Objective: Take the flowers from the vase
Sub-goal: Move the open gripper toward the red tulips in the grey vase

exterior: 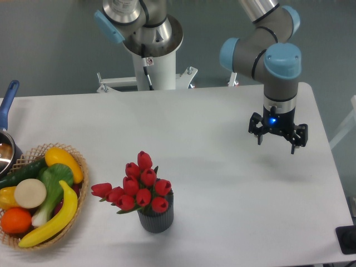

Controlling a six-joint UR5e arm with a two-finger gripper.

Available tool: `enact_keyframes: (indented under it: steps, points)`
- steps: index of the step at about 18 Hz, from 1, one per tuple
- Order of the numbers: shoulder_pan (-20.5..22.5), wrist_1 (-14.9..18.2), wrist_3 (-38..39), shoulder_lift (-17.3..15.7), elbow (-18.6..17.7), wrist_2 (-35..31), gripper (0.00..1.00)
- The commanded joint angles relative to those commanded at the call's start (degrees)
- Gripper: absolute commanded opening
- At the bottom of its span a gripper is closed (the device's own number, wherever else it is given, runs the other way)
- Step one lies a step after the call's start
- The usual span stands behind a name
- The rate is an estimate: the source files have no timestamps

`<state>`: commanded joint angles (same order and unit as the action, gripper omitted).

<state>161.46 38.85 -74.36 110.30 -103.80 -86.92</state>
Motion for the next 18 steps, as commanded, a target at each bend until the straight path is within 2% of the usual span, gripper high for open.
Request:
enact_keyframes:
  steps: [5, 9, 14, 16, 18]
  points:
    - [-0.26, -0.17, 0.26, -0.17, -0.53, 0.26, 1.0]
    - [-5.43, -0.88, 7.72, 0.26, -0.26, 0.7, 1.0]
    - [-10.54, -1.23, 8.61, -1.93, -1.06, 1.57, 1.0]
    - [-11.86, -2.72, 8.61, -2.63, -0.36, 7.09, 1.0]
    - [-11.95, -2.99, 8.61, -3.95, 0.44, 16.82, 1.0]
